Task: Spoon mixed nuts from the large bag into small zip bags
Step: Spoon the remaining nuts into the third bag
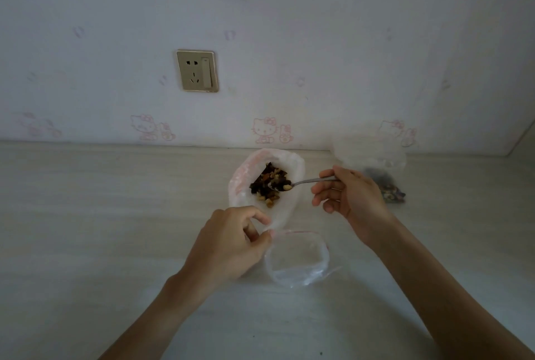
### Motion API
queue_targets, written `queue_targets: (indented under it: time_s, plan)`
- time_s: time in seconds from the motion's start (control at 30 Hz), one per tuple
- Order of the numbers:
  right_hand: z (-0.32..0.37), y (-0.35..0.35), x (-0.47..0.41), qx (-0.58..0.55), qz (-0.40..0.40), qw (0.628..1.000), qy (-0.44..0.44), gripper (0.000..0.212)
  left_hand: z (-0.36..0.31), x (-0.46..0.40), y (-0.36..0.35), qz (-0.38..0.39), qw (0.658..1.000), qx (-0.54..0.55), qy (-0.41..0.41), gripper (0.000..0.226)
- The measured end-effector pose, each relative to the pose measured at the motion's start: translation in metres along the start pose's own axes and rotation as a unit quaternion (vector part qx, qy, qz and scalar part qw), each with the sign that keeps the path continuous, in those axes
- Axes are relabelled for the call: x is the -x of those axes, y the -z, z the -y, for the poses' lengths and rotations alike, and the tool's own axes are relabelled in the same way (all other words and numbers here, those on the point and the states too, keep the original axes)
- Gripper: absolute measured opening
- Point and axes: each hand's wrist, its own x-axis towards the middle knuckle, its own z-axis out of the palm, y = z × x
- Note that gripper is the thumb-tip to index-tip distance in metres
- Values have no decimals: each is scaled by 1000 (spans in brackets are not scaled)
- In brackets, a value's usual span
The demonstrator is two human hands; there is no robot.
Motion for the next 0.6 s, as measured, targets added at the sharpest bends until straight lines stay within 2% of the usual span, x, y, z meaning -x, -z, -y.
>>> queue_targets:
  time_s: [0.2,0.37,0.43,0.5,0.6]
  plan:
    - [13,21,39,-23,43,999,10,35,2,7,-3,-22,999,27,-29,15]
    - [10,35,81,13,62,998,22,37,-3,19,-5,-51,992,81,-79,17]
    - [10,38,95,86,73,992,54,38,-3,23,-5,-60,989,93,-98,16]
    - [13,41,108,192,96,971,110,36,-4,27,-5,-59,987,101,-112,16]
    - [18,41,123,369,128,894,218,28,-6,30,-4,-61,984,112,-121,16]
